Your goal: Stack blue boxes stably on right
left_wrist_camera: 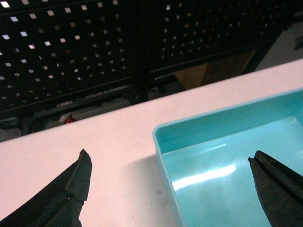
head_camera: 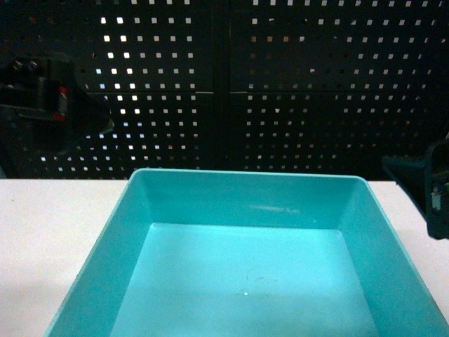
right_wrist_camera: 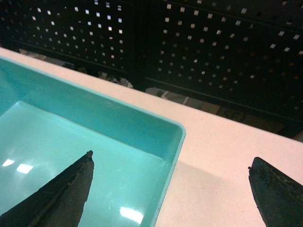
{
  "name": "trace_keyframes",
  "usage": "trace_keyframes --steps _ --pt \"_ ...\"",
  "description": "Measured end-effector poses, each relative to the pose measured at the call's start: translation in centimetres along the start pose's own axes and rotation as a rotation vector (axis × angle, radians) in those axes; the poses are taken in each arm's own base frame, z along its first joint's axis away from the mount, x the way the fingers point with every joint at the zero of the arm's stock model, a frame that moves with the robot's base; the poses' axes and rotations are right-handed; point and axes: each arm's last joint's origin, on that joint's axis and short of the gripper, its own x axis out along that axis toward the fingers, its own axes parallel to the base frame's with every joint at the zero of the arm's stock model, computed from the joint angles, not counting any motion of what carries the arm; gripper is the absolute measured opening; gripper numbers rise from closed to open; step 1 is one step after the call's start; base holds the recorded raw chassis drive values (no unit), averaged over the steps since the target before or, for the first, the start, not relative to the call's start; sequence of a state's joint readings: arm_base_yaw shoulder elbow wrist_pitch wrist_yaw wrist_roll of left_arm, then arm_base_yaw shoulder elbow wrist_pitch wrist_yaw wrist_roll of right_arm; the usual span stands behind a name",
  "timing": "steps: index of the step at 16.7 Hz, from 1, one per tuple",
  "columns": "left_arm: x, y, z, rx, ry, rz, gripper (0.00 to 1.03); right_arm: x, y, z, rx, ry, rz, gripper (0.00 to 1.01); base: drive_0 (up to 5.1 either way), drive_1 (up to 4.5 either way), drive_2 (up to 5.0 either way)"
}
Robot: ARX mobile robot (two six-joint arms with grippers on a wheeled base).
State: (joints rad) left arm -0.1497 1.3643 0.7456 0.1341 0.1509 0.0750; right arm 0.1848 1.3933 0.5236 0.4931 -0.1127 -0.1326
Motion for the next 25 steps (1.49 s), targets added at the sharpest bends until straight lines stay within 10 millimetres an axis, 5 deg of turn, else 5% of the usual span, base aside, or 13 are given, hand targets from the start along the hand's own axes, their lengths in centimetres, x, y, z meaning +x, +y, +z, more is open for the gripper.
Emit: trace_keyframes --steps 7,8,9,11,25 --pt "1.0 -1.5 -0.5 0.015 0.036 -0.006 0.98 1.0 0.0 -1.0 0.003 0.029 -0.005 0.98 0.0 0.00 0.0" --pt "2.0 -2.5 -1.3 0.016 0.060 0.009 0.98 1.6 0.1 -2.7 0.006 0.055 -0.005 0.98 0.0 0.00 0.0" --pt "3.8 -3.2 -4.2 0.012 0.144 0.059 0.98 2.2 0.4 -5.6 0.016 0.137 0.006 0.98 0.0 0.00 0.0" --pt "5.0 -3.4 -6.0 -0.002 0.184 0.095 0.98 3.0 0.3 -7.9 0.011 0.196 0.013 0.98 0.0 0.00 0.0" --pt "6.4 -3.6 -9.8 -0.192 0.363 0.167 0.98 3.3 0.7 -10.3 0.022 0.236 0.027 0.98 0.0 0.00 0.0"
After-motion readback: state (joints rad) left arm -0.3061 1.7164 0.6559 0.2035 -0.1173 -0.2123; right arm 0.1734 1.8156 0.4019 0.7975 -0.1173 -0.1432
